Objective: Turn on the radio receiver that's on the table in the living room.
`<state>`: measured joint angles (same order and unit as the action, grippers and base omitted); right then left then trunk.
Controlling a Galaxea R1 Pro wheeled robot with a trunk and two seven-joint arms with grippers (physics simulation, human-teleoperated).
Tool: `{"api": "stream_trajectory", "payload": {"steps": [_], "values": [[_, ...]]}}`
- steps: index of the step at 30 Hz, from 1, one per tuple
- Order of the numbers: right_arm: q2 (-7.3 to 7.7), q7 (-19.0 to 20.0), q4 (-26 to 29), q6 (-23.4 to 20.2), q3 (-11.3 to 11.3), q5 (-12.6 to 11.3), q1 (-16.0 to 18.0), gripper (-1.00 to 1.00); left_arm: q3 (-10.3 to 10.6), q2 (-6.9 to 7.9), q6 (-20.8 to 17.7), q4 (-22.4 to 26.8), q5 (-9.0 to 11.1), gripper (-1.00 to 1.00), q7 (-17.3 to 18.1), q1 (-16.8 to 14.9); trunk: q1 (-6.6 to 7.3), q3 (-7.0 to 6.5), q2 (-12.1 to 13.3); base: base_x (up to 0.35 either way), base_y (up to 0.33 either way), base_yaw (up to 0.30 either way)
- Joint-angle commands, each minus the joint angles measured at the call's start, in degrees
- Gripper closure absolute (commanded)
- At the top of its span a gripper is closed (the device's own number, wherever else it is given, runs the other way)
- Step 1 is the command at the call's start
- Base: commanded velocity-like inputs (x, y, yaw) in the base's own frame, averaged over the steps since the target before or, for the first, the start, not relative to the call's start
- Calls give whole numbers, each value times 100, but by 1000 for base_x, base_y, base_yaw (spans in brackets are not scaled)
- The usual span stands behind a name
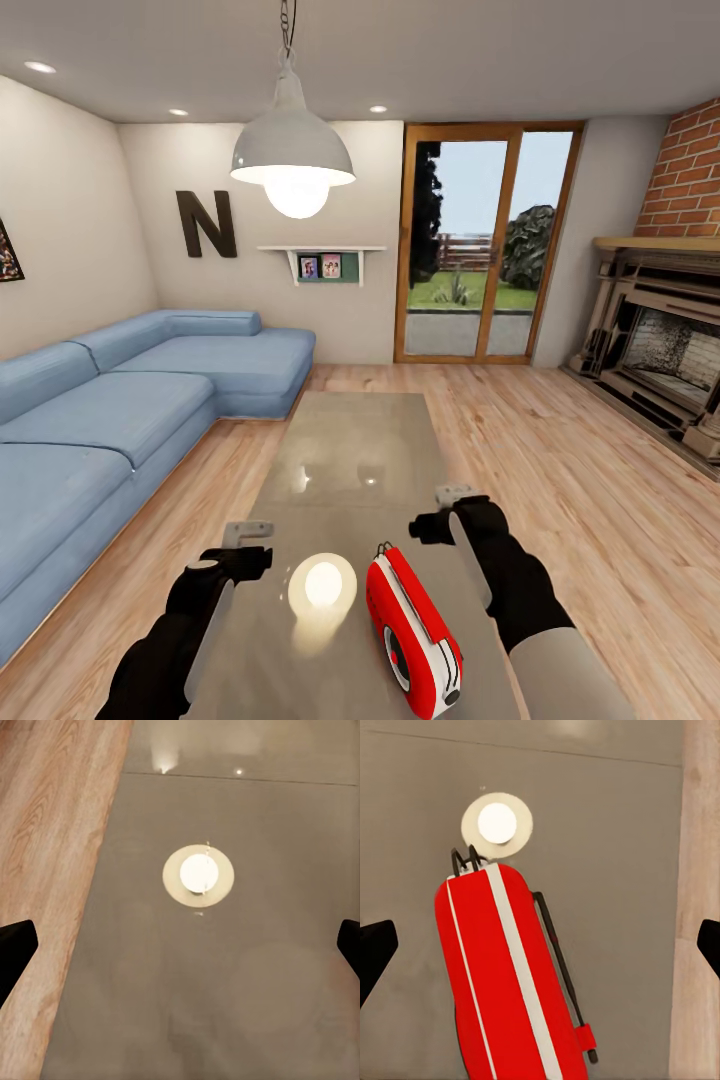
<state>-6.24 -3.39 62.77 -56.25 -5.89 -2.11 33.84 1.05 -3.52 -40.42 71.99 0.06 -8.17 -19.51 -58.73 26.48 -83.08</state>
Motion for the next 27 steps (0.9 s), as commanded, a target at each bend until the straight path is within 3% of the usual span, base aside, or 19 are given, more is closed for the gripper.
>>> {"api": "stream_trajectory", "payload": {"steps": [1,11,27], "values": [[0,1,-17,0,0,0,0,-100,0,0,0,0,1,-100,0,0,0,0,0,0,0,0],[-9,13,-218,9,0,0,0,-100,0,0,2,0,2,-100,0,0,0,0,0,0,0,0],[-13,57,-1055,102,-1,0,0,-100,9,-9,5,4,9,-100,2,0,0,0,0,0,0,0]]}}
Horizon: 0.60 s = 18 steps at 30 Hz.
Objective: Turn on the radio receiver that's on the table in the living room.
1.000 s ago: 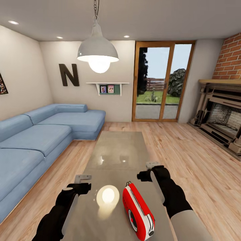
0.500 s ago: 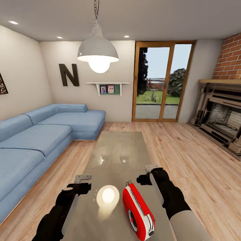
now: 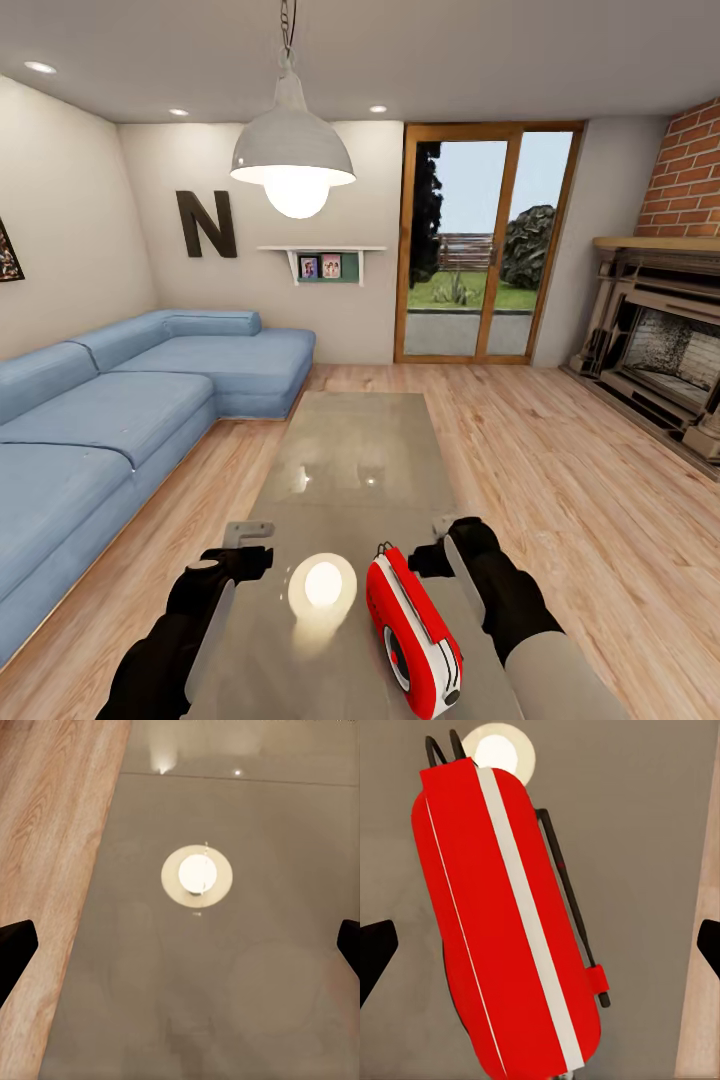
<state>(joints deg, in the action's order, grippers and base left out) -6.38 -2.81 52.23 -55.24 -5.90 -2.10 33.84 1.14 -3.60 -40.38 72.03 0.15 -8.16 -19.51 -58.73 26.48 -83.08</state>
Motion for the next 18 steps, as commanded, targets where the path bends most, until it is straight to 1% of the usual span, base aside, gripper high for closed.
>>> {"api": "stream_trajectory", "payload": {"steps": [1,6,9,16,18], "values": [[1,0,-10,12,0,-1,0,-100,0,0,1,-1,0,-100,1,0,0,0,0,0,0,0],[2,0,-85,80,1,-1,0,-100,0,0,3,3,-3,-100,6,0,0,0,0,0,0,0],[4,-2,-245,113,5,3,0,-100,0,0,3,4,-6,-100,7,0,0,0,0,0,0,0],[3,-8,-317,220,10,8,0,-100,0,7,12,30,-6,-100,7,0,0,0,0,0,0,0],[-23,-9,-464,246,11,8,0,-100,0,8,12,45,-6,-100,11,0,0,0,0,0,0,0]]}}
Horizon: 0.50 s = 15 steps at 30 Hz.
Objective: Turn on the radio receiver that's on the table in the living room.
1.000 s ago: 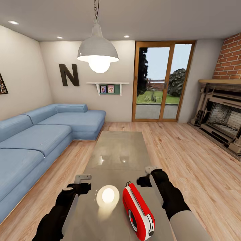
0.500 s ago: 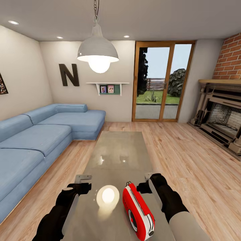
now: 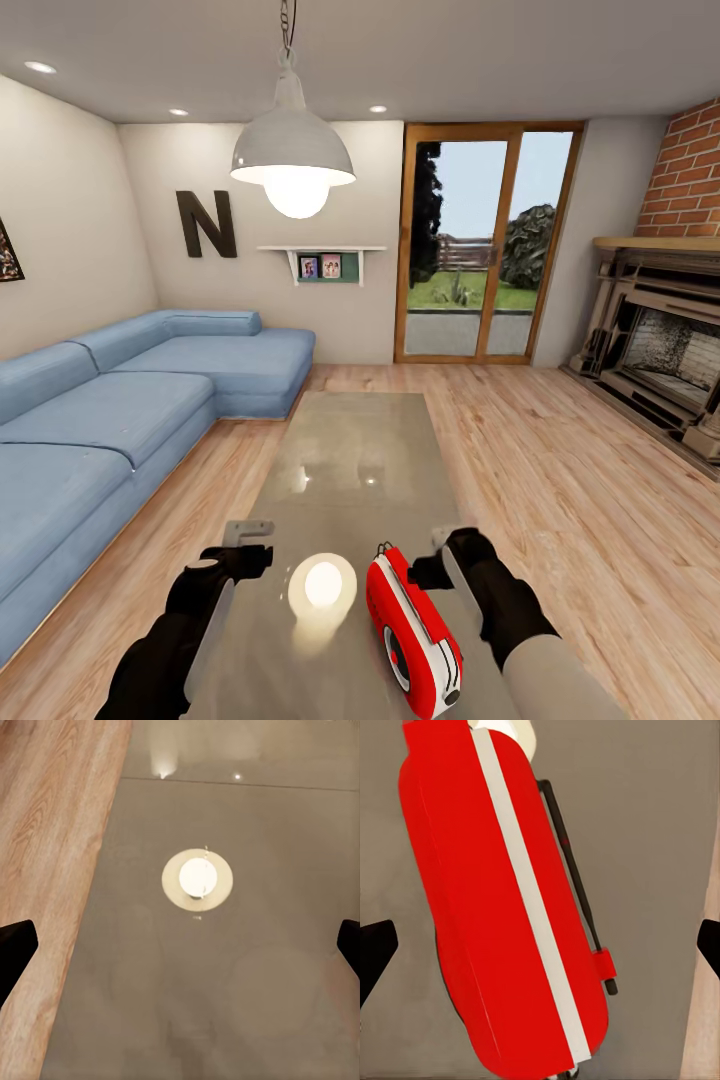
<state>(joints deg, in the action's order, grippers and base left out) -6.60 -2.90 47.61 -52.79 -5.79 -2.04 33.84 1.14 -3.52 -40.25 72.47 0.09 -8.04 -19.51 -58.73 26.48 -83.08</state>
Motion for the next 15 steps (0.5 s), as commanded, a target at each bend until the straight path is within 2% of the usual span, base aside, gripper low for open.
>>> {"api": "stream_trajectory", "payload": {"steps": [1,15], "values": [[-7,0,-22,14,0,2,0,-100,0,0,0,3,0,-100,1,0,0,0,0,0,0,0],[-109,-25,-122,189,7,11,0,-100,0,0,9,23,0,-100,13,0,0,0,0,0,0,0]]}}
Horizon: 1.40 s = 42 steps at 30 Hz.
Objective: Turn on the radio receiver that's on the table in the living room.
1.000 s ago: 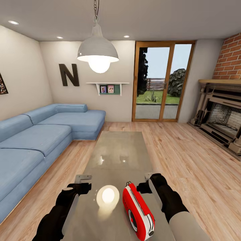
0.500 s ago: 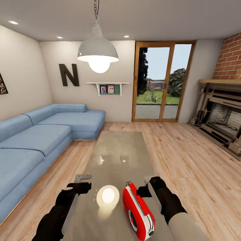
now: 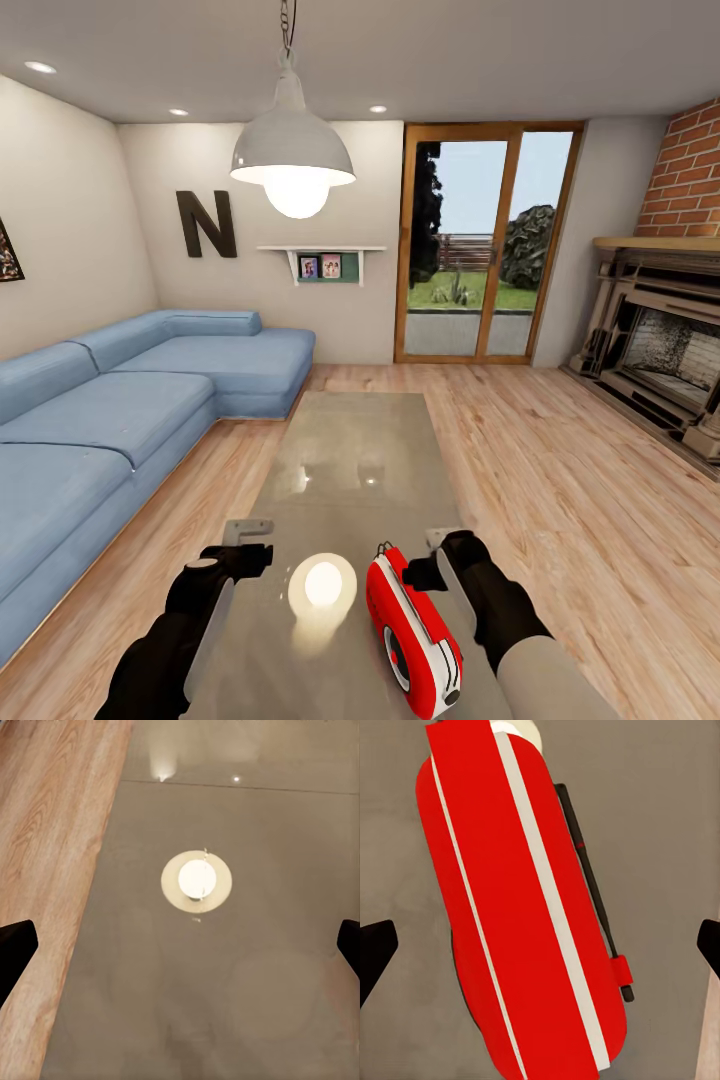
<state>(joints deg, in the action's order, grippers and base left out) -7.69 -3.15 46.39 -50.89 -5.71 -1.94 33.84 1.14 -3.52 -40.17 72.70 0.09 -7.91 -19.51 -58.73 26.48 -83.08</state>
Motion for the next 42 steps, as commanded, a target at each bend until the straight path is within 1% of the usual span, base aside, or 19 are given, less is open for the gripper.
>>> {"api": "stream_trajectory", "payload": {"steps": [1,16,30,42], "values": [[0,0,-9,0,0,4,0,-100,0,0,0,-1,0,-100,0,0,0,0,0,0,0,0],[4,7,-352,232,9,14,0,-100,0,0,0,24,0,-100,9,0,0,0,0,0,0,0],[4,8,-736,629,9,9,0,-100,8,8,4,25,0,-100,9,0,0,0,0,0,0,0],[4,14,-928,785,9,12,0,-100,9,9,8,25,0,-100,18,0,0,0,0,0,0,0]]}}
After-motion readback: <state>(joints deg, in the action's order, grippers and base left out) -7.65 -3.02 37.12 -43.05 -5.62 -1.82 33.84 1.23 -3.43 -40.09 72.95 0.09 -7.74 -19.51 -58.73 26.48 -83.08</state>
